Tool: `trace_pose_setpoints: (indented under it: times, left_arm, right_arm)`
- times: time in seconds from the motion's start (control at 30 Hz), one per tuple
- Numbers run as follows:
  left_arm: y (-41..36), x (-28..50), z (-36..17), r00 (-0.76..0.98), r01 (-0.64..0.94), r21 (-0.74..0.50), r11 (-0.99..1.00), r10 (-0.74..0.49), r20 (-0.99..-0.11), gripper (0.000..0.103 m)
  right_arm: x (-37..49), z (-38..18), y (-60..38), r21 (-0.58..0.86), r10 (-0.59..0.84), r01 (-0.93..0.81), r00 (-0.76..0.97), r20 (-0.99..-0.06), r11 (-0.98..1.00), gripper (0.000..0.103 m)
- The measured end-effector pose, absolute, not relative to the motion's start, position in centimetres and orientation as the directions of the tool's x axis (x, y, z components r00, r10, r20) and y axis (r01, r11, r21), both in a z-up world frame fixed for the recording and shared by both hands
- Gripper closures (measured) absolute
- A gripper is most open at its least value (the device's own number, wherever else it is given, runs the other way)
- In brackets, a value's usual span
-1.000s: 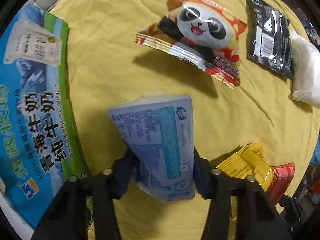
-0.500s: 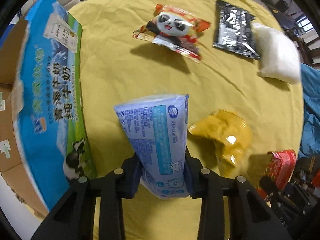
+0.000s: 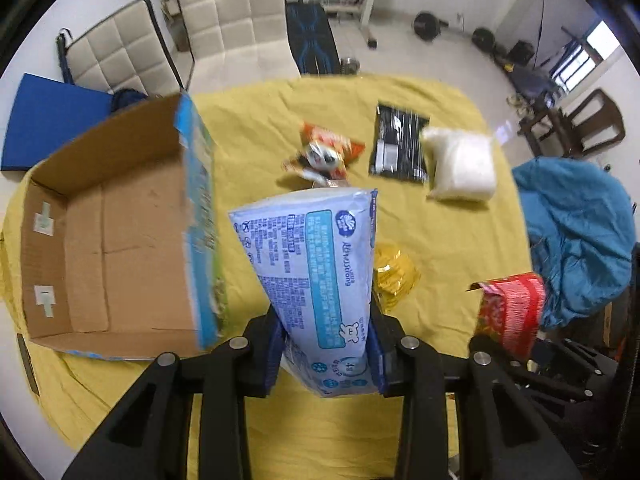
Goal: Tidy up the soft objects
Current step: 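Carry both packs into the cardboard box and open both tools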
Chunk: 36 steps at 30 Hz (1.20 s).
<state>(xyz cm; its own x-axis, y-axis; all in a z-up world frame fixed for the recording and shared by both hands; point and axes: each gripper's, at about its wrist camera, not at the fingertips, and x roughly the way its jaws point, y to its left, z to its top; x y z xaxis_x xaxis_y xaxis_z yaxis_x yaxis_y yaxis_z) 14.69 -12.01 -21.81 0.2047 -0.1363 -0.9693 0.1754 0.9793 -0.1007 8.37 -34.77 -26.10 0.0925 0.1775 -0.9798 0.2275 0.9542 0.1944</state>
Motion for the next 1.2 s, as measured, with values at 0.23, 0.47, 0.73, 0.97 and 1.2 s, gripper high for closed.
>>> trace_pose_setpoints:
  times: [0.23, 0.47, 0.73, 0.97, 1.2]
  left_arm:
    - [-7.5, 18.4, -17.7, 0.29, 0.166, -0.113, 0.98, -0.158, -0.944, 0.071]
    - [-0.2, 22.1, -16.6, 0.336, 0.122, -0.119, 0.985, -0.154, -0.929, 0.071]
    - [9.0, 28.1, -21.3, 0.228, 0.036, -0.178, 0.983, -0.182, -0.957, 0.07]
    - [13.7, 32.6, -28.1, 0.089, -0.006, -0.269, 0.963, -0.268, -0.959, 0.069]
    - [15.3, 34.7, -33.4, -0.024, -0.034, -0.373, 0.927, -0.374, -0.927, 0.066]
  right_arm:
    - [12.9, -21.8, -28.0, 0.247, 0.221, 0.14, 0.178, -0.959, 0.959, 0.056]
    - [16.0, -18.4, -20.4, 0.276, 0.258, 0.056, 0.214, -0.942, 0.96, 0.056]
    - [22.3, -20.2, -10.4, 0.275, 0.27, -0.006, 0.203, -0.941, 0.961, 0.056]
    - [28.2, -26.2, -4.1, 0.228, 0.229, -0.026, 0.144, -0.963, 0.973, 0.056]
    - [31.7, -31.9, -1.4, 0.184, 0.185, -0.031, 0.065, -0.981, 0.983, 0.056]
